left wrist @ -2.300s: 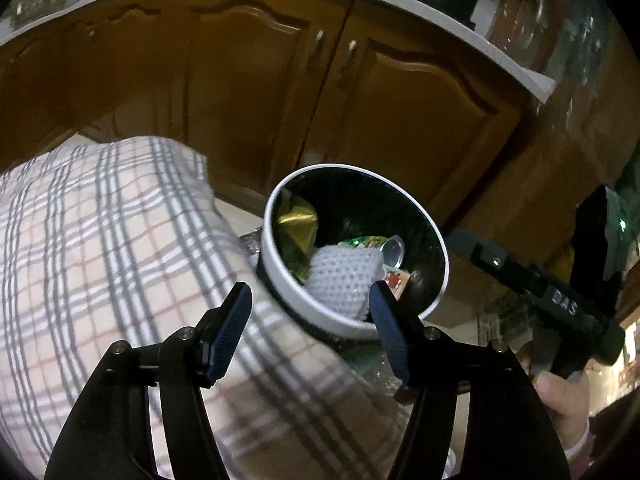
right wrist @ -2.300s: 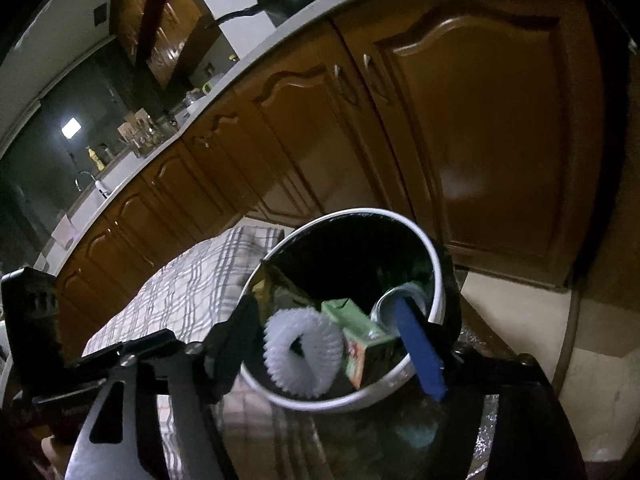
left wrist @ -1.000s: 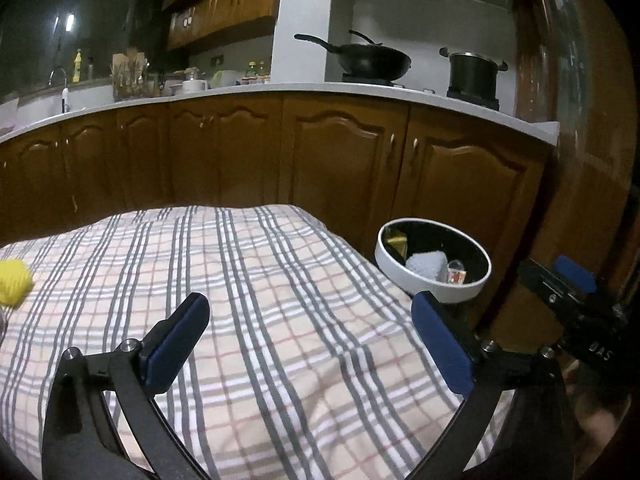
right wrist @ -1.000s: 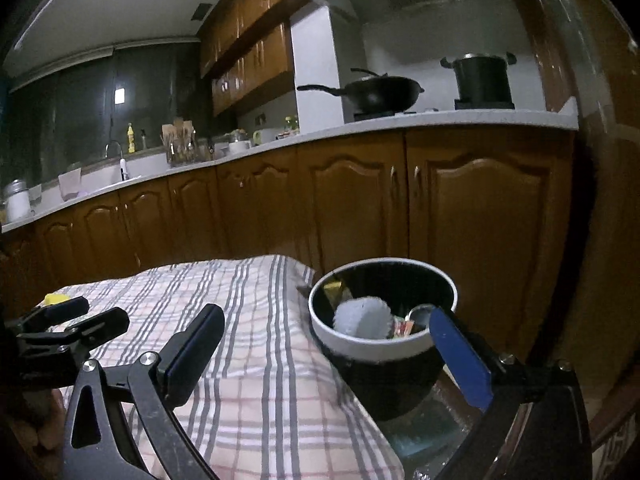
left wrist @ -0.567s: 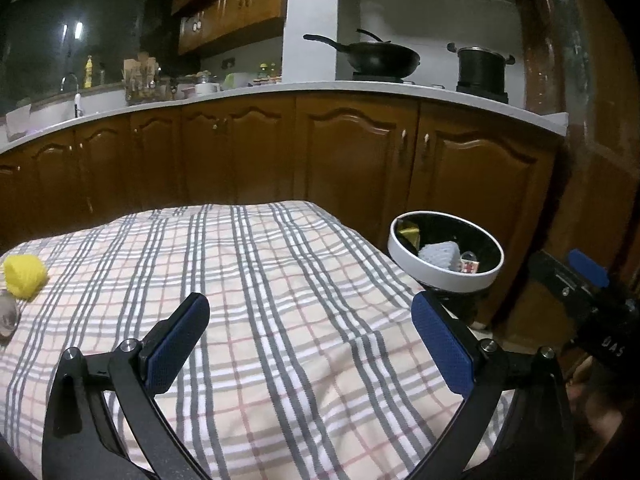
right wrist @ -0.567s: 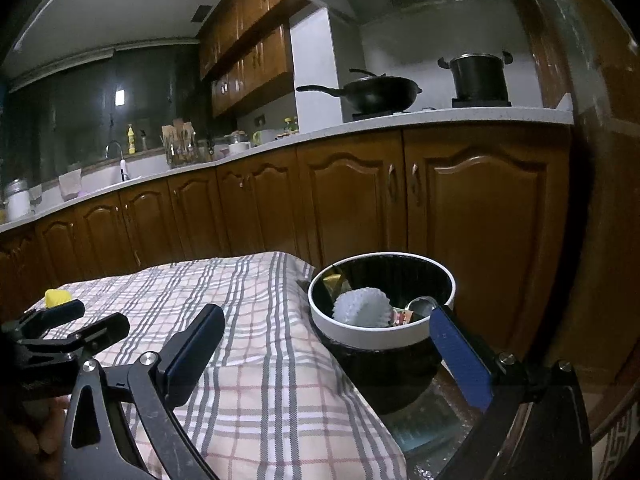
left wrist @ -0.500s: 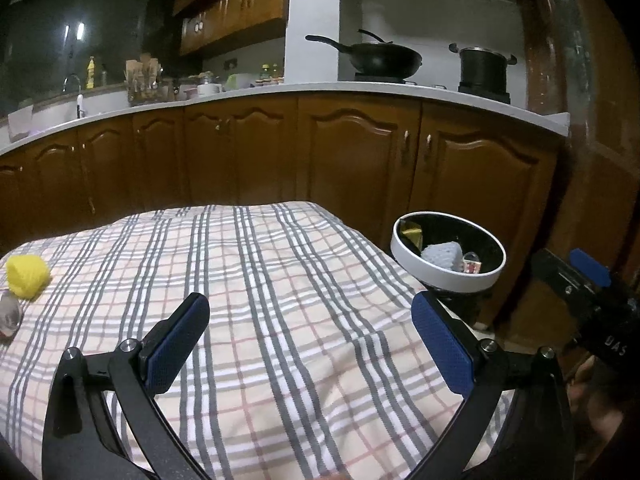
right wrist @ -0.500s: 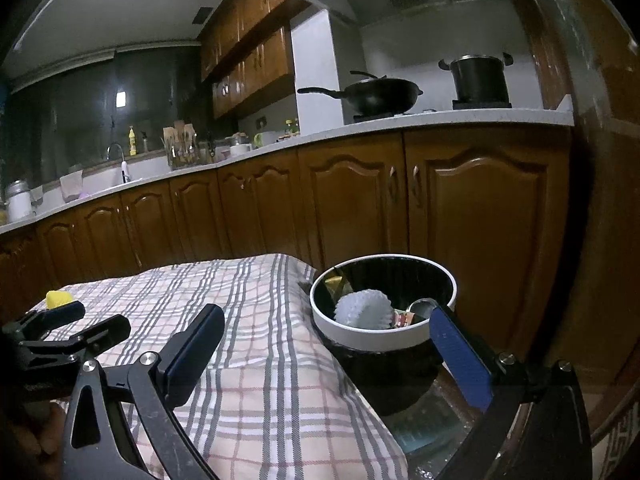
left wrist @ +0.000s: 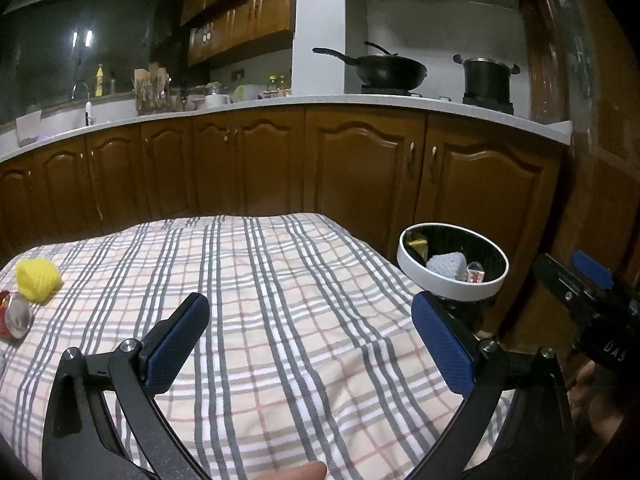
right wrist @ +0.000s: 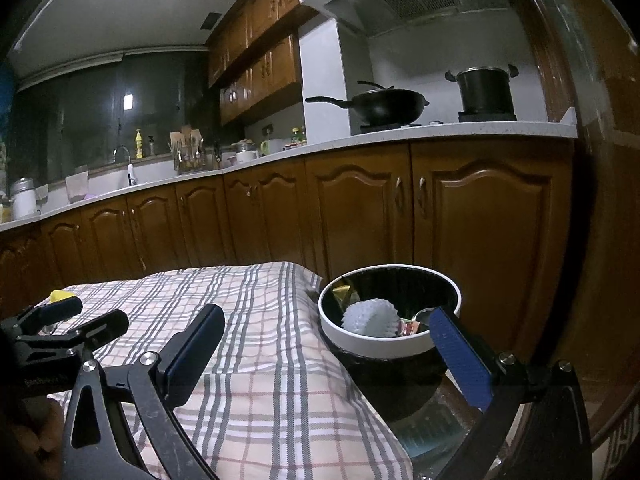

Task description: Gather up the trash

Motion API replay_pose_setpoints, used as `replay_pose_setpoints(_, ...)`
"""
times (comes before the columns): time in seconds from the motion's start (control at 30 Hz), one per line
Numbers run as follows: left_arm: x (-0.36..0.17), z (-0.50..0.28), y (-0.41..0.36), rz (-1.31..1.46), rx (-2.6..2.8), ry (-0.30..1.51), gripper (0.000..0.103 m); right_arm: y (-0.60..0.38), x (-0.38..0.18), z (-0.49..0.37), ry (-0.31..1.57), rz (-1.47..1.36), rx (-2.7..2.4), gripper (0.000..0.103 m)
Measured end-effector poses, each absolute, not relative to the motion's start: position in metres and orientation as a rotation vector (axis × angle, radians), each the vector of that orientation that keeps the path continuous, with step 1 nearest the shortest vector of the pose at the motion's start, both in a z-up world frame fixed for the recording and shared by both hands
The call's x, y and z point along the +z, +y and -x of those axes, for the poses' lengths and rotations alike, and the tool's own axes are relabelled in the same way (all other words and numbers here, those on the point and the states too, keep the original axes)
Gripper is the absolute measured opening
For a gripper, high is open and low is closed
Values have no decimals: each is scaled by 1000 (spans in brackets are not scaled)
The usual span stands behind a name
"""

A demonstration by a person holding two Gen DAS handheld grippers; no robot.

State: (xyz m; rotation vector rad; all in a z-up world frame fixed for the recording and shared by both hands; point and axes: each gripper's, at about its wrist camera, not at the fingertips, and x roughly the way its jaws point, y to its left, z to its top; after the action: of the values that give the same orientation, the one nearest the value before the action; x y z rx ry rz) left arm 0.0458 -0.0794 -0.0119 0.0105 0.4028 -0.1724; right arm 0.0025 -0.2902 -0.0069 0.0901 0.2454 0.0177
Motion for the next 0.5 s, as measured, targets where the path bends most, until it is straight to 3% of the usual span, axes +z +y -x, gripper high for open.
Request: replay_pose_setpoints(0.5, -6, -36, -81, -24, -156, 363, 103, -289, -5, 5, 217, -91, 19, 103)
